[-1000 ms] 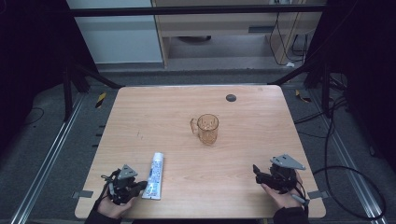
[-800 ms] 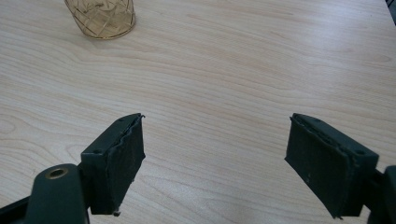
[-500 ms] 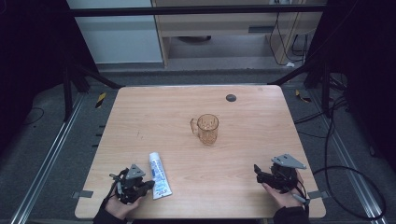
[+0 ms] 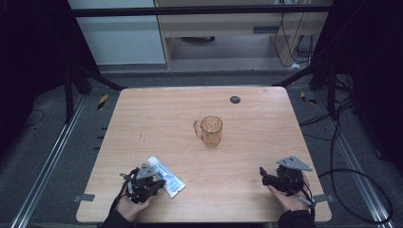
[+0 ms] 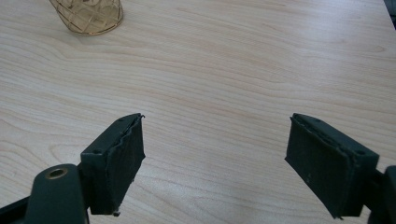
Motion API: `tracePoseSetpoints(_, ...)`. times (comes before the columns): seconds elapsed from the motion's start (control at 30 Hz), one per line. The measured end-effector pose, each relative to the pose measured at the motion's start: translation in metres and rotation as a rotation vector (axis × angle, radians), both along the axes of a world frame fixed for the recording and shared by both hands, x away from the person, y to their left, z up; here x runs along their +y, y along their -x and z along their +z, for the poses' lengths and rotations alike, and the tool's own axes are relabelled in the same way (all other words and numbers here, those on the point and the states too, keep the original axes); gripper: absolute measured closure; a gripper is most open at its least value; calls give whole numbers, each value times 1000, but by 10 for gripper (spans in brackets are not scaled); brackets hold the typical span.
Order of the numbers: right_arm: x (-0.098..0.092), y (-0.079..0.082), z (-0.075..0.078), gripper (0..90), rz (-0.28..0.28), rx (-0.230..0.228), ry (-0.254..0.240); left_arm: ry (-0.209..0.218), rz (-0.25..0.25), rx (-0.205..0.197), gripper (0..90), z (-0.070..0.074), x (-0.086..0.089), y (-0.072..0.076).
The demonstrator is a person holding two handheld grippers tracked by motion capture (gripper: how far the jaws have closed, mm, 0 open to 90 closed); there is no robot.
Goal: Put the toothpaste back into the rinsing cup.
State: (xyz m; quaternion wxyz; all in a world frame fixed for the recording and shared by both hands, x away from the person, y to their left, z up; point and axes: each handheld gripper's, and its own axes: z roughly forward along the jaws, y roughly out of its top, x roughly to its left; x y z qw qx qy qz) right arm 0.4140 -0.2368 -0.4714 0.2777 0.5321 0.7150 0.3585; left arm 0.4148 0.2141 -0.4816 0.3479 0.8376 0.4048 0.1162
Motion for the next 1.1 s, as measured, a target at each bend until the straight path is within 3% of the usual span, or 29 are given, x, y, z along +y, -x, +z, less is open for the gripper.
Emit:
tracePoseSetpoints(0.57, -1, -1, -1, 190, -4, 6, 1, 0, -21, -25, 888, 1, -19, -16)
tracePoseSetpoints(0.73, -2, -1, -3, 192, -5, 5, 3, 4, 4, -69, 887, 13, -10, -19)
tracePoseSetpoints(0.87, -2, -1, -3, 198, -5, 3, 2, 19, 44, -111, 880, 29, 3, -32)
tracePoseSetpoints(1.0, -3, -1, -4, 210, -6, -1, 4, -18, 80, -144, 871, 38, 13, -48)
tracePoseSetpoints(1.1, -4, -1, -5, 212, -9, -3, -1, -59, 96, -135, 886, 37, 19, -63)
